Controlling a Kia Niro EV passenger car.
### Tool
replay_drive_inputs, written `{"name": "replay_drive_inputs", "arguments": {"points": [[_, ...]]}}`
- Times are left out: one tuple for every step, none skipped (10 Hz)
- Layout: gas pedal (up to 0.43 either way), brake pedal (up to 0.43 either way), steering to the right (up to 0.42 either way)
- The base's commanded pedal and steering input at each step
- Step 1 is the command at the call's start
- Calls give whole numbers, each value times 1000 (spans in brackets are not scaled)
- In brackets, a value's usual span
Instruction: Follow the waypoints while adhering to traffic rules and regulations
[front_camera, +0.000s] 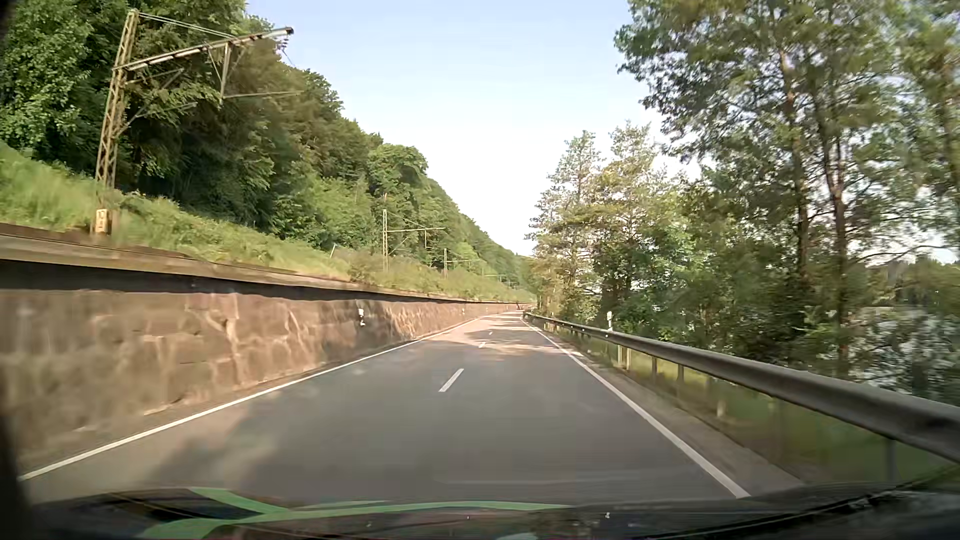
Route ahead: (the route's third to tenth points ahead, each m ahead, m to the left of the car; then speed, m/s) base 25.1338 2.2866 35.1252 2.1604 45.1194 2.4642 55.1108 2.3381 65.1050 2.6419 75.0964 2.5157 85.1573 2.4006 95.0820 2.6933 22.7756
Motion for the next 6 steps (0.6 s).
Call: {"name": "replay_drive_inputs", "arguments": {"points": [[130,0,-3],[130,0,-3],[130,0,-4],[130,0,-4],[130,0,-4],[130,0,-4]]}}
